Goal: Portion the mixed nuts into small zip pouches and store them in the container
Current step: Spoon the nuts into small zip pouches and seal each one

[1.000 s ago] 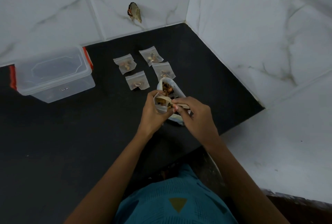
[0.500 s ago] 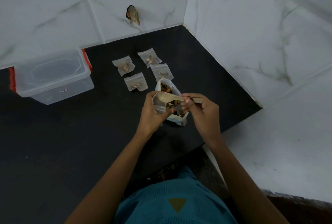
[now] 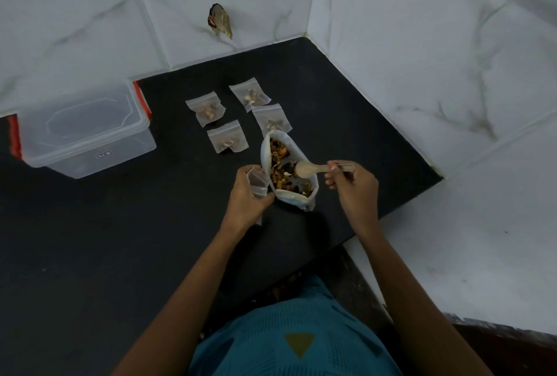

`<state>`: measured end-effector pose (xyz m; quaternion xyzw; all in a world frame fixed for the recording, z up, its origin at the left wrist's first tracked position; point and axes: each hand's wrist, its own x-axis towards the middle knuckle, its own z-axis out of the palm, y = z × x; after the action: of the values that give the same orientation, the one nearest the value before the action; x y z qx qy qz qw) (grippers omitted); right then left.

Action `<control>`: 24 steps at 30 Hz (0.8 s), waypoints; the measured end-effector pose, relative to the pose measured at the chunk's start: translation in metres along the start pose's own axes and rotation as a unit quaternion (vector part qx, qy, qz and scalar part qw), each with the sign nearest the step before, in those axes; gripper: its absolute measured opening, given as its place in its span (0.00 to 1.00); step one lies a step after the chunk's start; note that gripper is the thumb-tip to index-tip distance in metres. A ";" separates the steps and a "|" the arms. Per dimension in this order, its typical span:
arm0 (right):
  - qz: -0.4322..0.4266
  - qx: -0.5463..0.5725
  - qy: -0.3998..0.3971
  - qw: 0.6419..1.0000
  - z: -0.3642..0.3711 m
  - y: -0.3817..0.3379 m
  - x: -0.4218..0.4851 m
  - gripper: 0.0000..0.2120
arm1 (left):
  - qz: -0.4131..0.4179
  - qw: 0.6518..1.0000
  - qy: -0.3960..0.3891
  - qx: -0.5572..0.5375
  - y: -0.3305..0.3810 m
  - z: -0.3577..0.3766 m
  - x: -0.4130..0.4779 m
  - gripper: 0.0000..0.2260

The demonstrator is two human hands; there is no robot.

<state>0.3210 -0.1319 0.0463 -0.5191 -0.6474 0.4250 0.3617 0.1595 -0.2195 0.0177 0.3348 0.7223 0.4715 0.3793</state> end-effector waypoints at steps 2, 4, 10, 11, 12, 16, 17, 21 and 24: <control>0.016 -0.027 -0.011 0.999 0.005 0.009 0.000 0.07 | -0.020 1.000 -0.017 0.006 -0.002 0.001 0.000 0.26; 0.019 -0.039 -0.021 0.999 0.010 0.015 -0.001 0.06 | -0.041 0.999 -0.031 0.012 -0.004 0.002 0.000 0.26; 0.053 -0.008 -0.028 0.998 0.024 0.023 -0.003 0.07 | -0.081 0.994 -0.066 0.028 -0.005 0.006 0.001 0.24; 0.057 0.000 -0.031 0.998 0.026 0.023 -0.002 0.07 | -0.086 0.993 -0.074 0.027 -0.005 0.006 0.001 0.24; 0.062 0.006 -0.035 0.997 0.026 0.023 -0.002 0.07 | -0.091 0.992 -0.082 0.022 -0.005 0.007 0.002 0.23; 0.061 0.026 -0.052 0.996 0.027 0.021 -0.001 0.07 | -0.097 0.992 -0.083 -0.008 -0.007 0.007 0.003 0.23; 0.052 0.021 -0.058 0.997 0.026 0.022 -0.002 0.07 | -0.096 0.992 -0.079 -0.019 -0.007 0.007 0.003 0.22; 0.035 0.005 -0.079 0.996 0.031 0.024 -0.004 0.07 | -0.081 0.993 -0.062 -0.057 -0.006 0.010 0.002 0.21; 0.076 0.047 -0.049 0.995 0.033 0.025 -0.003 0.05 | -0.077 0.993 -0.059 -0.063 -0.005 0.012 0.001 0.20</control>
<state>0.3007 -0.1383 0.0110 -0.5273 -0.6025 0.5064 0.3201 0.1691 -0.2150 0.0094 0.2808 0.6910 0.4650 0.4769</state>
